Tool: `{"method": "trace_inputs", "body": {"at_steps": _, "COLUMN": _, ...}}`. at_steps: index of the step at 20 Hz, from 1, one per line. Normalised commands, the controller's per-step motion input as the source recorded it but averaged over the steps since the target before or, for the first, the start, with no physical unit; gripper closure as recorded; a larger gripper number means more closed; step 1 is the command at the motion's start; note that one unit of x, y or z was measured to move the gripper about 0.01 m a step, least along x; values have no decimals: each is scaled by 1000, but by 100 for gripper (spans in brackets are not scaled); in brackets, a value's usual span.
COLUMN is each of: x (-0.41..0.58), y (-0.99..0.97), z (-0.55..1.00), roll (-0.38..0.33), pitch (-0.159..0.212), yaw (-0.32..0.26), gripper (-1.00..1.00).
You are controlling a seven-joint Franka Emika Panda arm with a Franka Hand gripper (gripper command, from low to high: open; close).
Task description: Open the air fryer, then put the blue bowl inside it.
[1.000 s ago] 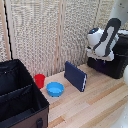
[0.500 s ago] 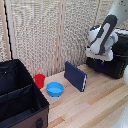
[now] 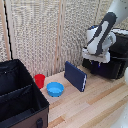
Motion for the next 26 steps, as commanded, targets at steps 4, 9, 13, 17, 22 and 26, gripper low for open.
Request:
{"method": "trace_inputs", "body": {"at_steps": 4, "x": -79, "y": 996, "z": -54, "roll": 0, "pitch": -81, "yaw": -12, "gripper": 100}}
{"method": "trace_inputs", "body": {"at_steps": 9, "x": 166, "y": 950, "z": -214, "roll": 0, "pitch": -23, "yaw": -56, "gripper": 100}}
{"method": "trace_inputs", "body": {"at_steps": 13, "x": 271, "y": 702, "z": -231, "roll": 6, "pitch": 2, "yaw": -68, "gripper": 100}}
{"method": "trace_inputs", "body": {"at_steps": 17, "x": 99, "y": 304, "z": -134, "roll": -10, "pitch": -1, "yaw": -90, "gripper": -100}}
{"method": "trace_inputs", "body": {"at_steps": 22, "x": -7, "y": 285, "z": 112, "roll": -111, "pitch": 55, "yaw": -49, "gripper": -100}}
{"method": "trace_inputs", "body": {"at_steps": 26, "x": -19, "y": 140, "z": 720, "roll": -156, "pitch": -4, "yaw": -38, "gripper": -100}}
